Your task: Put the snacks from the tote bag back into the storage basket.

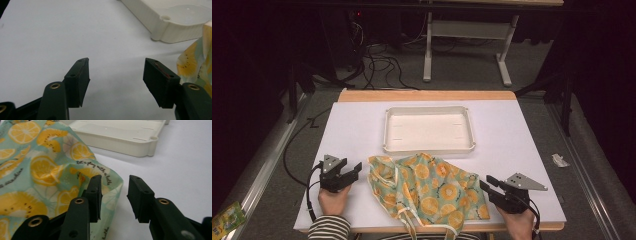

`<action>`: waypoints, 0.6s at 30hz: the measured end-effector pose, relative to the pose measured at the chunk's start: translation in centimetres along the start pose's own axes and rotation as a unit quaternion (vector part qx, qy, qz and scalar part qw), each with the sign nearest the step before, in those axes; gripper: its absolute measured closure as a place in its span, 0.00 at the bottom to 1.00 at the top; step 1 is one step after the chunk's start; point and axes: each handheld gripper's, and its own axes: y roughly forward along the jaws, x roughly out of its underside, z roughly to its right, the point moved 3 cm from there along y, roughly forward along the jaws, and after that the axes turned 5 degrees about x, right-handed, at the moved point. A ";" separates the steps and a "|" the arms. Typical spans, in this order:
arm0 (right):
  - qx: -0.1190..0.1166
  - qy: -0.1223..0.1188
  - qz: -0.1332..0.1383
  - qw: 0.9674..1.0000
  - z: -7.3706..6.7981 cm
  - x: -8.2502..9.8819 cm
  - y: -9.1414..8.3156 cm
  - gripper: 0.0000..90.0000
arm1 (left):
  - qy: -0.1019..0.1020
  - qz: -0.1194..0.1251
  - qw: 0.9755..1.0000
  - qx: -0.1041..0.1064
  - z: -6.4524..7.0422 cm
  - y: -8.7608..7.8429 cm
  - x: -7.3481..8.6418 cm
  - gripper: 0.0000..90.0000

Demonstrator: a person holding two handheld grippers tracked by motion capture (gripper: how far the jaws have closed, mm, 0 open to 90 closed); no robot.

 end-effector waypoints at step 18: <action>-0.047 -0.025 0.012 0.999 -2.8 -1.1 -0.5 0.69 | 0.003 0.004 1.000 -0.002 0.1 0.0 0.0 0.42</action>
